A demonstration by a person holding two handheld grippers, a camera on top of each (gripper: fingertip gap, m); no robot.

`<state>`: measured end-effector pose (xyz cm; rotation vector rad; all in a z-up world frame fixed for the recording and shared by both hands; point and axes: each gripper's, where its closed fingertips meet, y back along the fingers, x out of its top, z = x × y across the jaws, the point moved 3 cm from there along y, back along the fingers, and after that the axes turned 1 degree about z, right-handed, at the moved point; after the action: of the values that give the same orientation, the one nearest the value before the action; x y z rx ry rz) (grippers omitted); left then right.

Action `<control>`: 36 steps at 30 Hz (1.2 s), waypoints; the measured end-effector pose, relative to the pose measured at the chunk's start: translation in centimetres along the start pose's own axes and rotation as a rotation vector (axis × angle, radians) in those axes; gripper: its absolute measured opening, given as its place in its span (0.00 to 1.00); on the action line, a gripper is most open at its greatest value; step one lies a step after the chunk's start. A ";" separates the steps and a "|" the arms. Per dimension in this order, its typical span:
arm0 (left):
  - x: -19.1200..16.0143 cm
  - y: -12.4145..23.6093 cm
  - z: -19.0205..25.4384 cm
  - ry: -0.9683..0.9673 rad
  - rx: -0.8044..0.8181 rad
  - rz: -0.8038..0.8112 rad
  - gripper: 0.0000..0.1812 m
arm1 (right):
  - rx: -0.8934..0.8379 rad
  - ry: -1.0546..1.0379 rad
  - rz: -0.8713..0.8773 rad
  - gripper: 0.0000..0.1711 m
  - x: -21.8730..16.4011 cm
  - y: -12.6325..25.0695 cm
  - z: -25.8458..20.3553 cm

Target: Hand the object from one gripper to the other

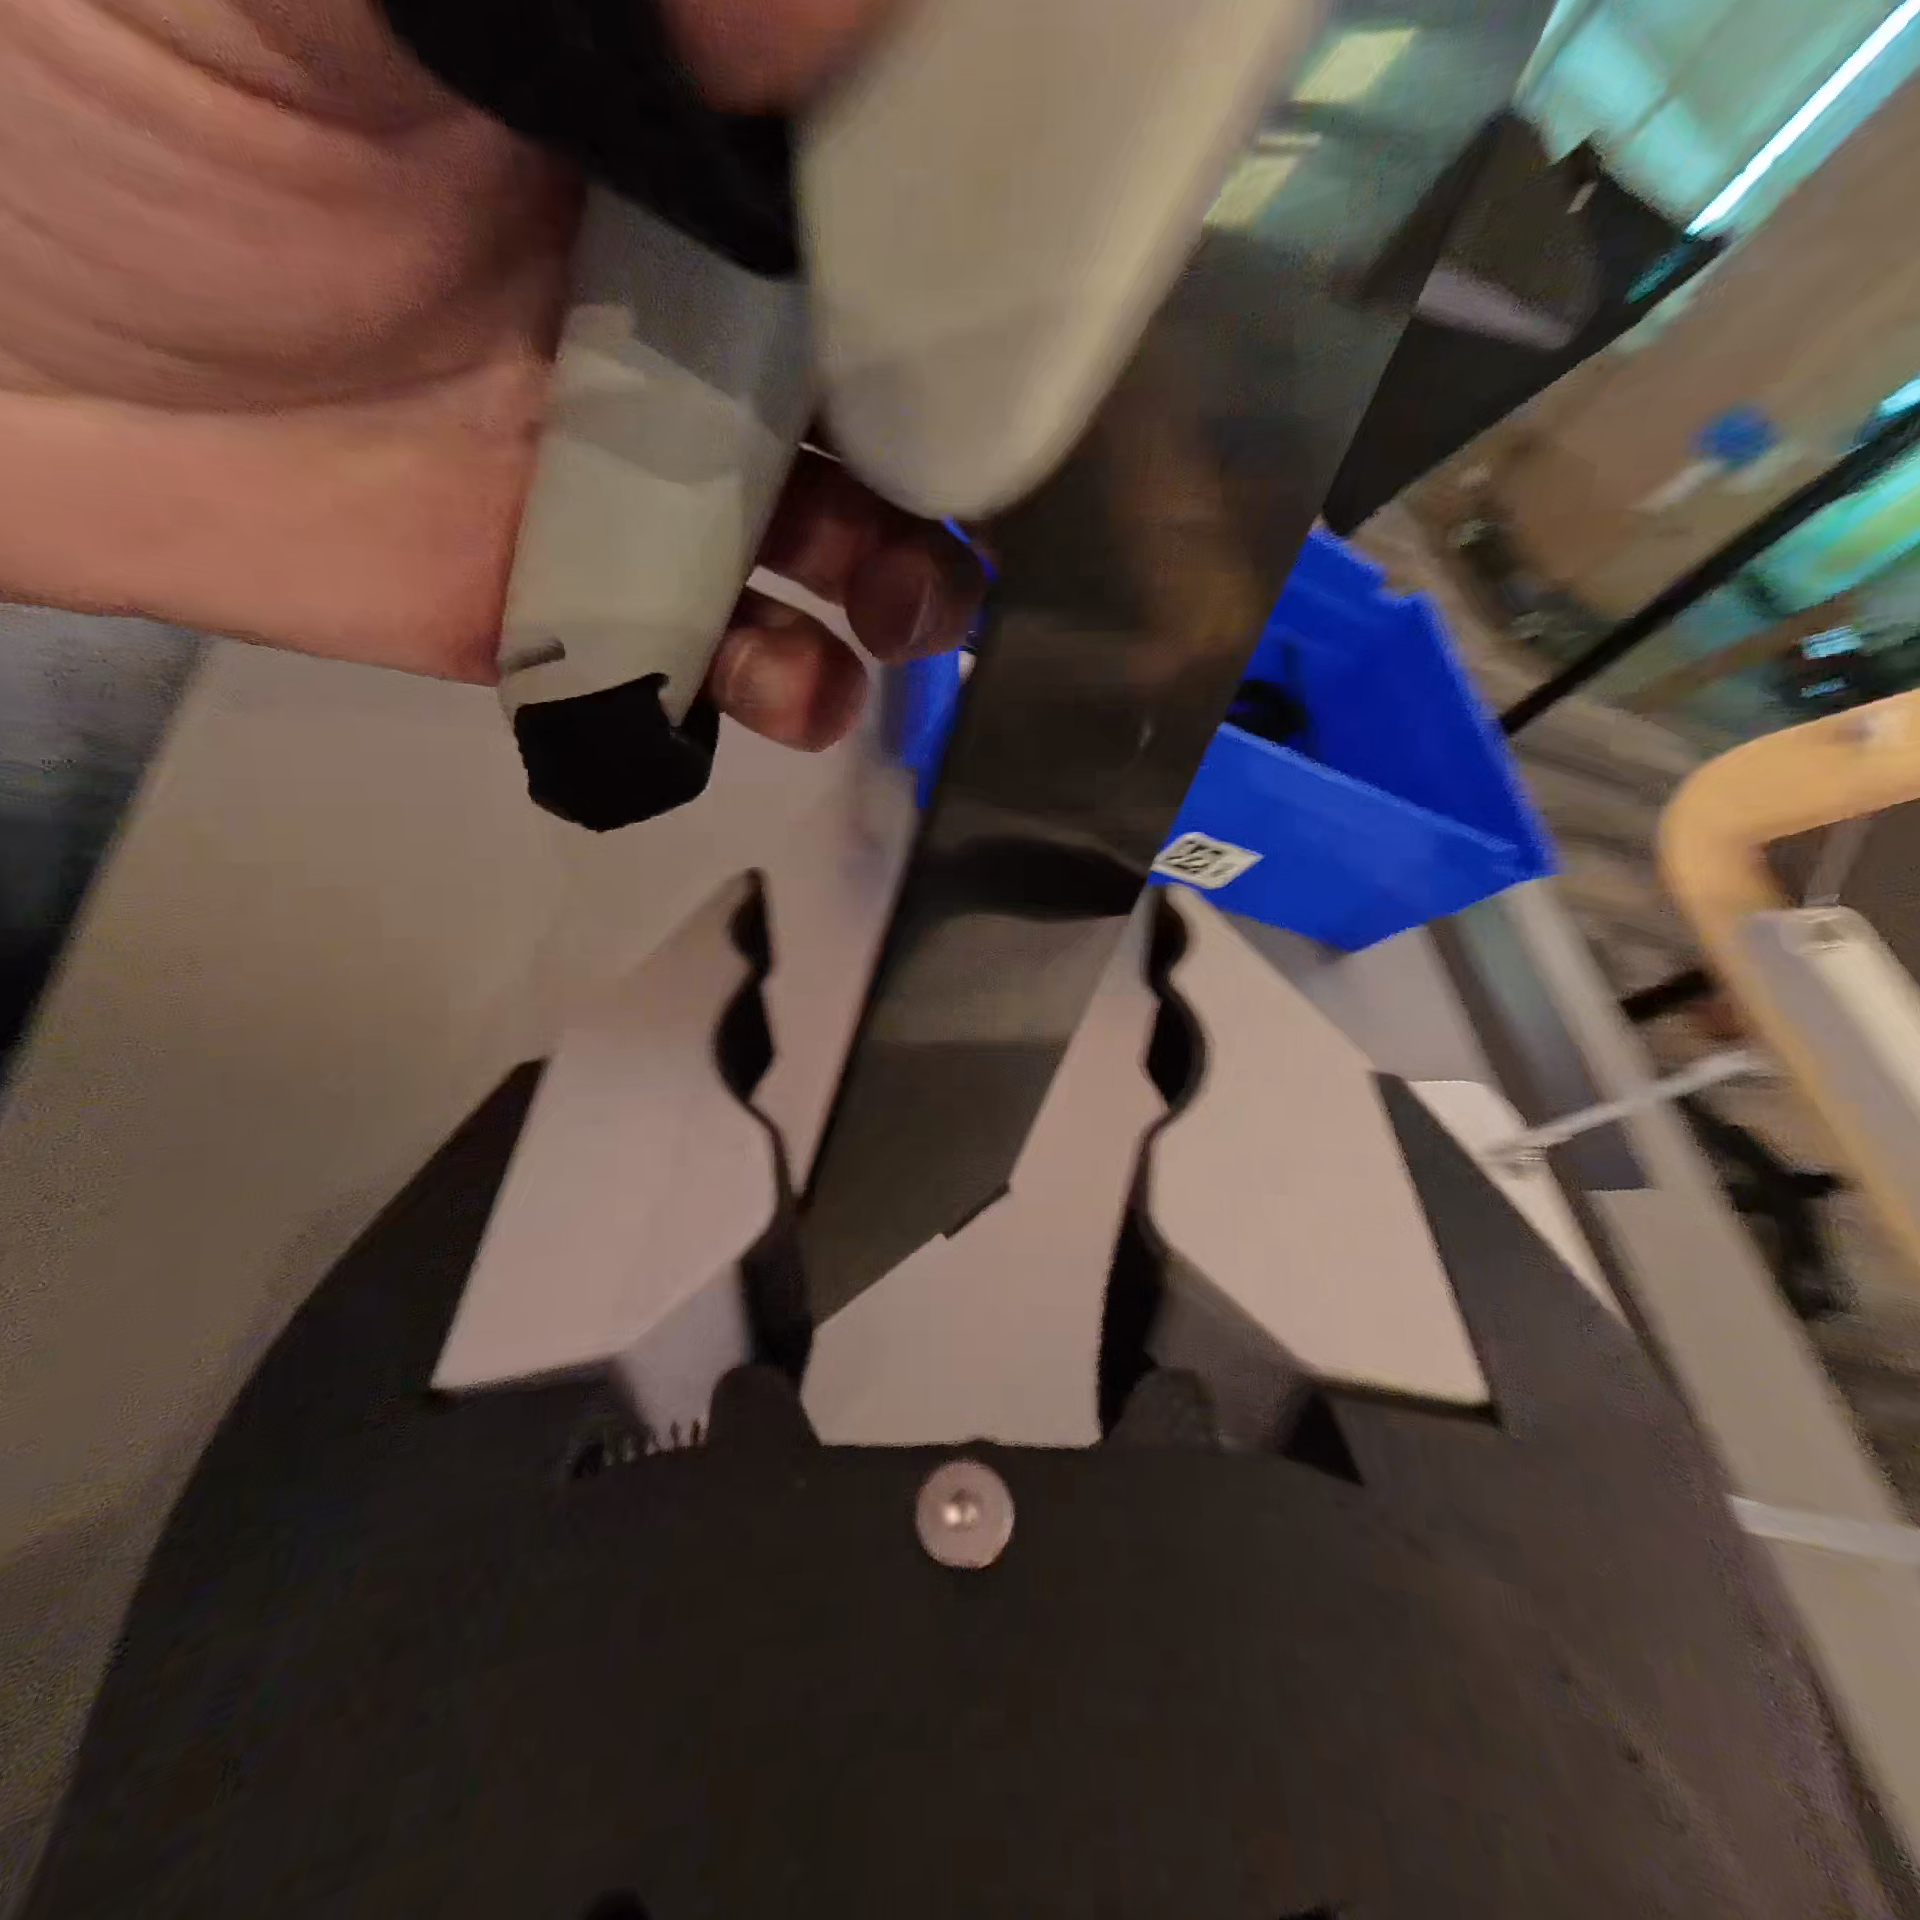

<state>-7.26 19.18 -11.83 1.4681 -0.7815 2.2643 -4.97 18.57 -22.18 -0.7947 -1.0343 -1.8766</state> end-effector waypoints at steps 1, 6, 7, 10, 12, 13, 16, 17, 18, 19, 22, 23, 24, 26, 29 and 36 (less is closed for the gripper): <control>-0.1 0.1 -0.3 0.001 0.039 0.005 0.50 | -0.074 0.062 -0.012 0.31 0.1 0.1 0.4; 0.3 0.5 -0.8 0.012 0.118 0.029 0.51 | -0.251 0.168 -0.021 0.05 0.5 1.1 2.1; 0.2 0.6 -0.9 0.017 0.126 0.026 0.51 | -0.267 0.168 -0.025 0.01 0.4 1.4 2.6; -0.1 0.4 -0.7 0.010 0.135 0.008 0.51 | -0.308 0.170 -0.016 0.00 0.3 2.4 4.1; -0.3 0.2 -0.4 0.001 0.122 -0.010 0.53 | -0.314 0.145 -0.004 0.00 0.1 3.3 4.9; -0.4 0.0 -0.2 -0.002 0.108 -0.020 0.55 | -0.321 0.136 -0.006 0.00 0.0 3.8 5.3; 0.0 0.0 0.3 -0.029 0.069 -0.007 0.54 | -0.321 0.015 0.019 0.00 -0.8 6.0 7.3; 0.2 0.1 0.3 -0.037 0.062 0.003 0.54 | -0.338 -0.018 0.017 0.00 -1.3 7.1 8.2; 0.5 0.3 0.2 -0.045 0.062 0.008 0.53 | -0.341 -0.073 0.023 0.00 -1.9 8.3 9.2; 0.7 0.5 0.0 -0.058 0.062 0.010 0.53 | -0.340 -0.140 0.029 0.00 -2.6 9.7 10.4; 1.0 1.0 -0.9 -0.089 0.074 -0.001 0.48 | -0.440 -0.311 -0.007 0.00 -6.2 15.2 14.9; 0.9 1.2 -1.4 -0.098 0.085 -0.010 0.47 | -0.474 -0.376 -0.033 0.00 -7.9 17.2 16.4; 0.8 1.4 -1.9 -0.105 0.100 -0.016 0.46 | -0.518 -0.433 -0.087 0.00 -9.9 19.3 17.8; 0.6 1.7 -2.8 -0.099 0.114 -0.029 0.46 | -0.663 -0.497 -0.228 0.00 -14.6 24.0 20.5; 0.0 1.8 -3.8 -0.077 0.124 -0.046 0.45 | -0.842 -0.604 -0.405 0.00 -20.9 30.2 22.7; -1.8 1.6 -5.0 -0.064 0.133 -0.116 0.42 | -0.911 -0.746 -0.748 0.02 -30.1 33.7 22.8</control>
<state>-11.04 20.99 -15.48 1.6082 -0.5575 2.2294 41.34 38.77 -24.29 -1.9428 -0.9271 -2.8492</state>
